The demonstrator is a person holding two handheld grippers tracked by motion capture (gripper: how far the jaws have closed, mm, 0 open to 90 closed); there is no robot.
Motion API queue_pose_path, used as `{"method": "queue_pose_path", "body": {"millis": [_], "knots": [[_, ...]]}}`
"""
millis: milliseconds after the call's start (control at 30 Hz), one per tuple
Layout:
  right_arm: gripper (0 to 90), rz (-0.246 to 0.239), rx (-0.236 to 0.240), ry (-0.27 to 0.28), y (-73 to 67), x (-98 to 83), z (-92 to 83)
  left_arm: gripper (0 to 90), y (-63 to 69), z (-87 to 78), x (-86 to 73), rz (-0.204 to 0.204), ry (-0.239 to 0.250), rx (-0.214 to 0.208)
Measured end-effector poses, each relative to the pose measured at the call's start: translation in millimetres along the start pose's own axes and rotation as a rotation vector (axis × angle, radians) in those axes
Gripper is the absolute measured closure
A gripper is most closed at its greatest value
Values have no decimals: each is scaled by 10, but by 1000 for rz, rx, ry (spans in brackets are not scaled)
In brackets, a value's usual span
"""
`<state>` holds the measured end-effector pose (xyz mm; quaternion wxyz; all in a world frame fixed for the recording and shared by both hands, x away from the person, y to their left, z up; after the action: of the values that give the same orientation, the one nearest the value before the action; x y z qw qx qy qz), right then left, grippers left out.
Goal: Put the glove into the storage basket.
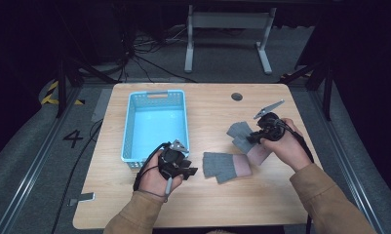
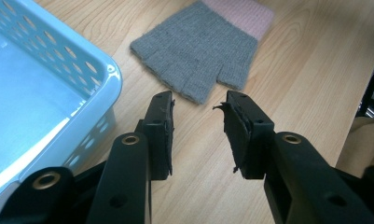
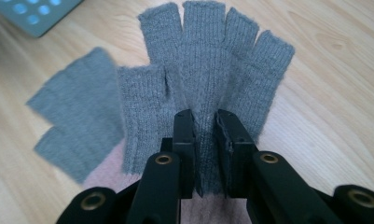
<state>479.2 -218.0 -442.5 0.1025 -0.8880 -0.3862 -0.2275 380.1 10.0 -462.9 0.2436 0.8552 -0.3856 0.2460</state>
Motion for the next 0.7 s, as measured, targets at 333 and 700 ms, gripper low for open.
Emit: {"method": "queue_pose_path", "body": {"millis": [333, 700], "knots": [[788, -112, 73, -19, -411, -5, 36, 660, 19, 2, -8, -3, -17, -11], [787, -211, 147, -63, -734, -130, 241, 676, 40, 36, -11, 9, -22, -13]]}}
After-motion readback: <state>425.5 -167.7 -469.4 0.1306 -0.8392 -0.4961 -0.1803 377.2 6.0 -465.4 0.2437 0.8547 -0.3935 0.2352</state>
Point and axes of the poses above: each handheld gripper's, and its own axes: z roughly forward along the jaws, x roughly out of its top, y roughly to its right, the point moved 10 cm from there along z, roughly forward along the jaws, and after that the axes turned 2 degrees about -y, right-handed, at the moved point
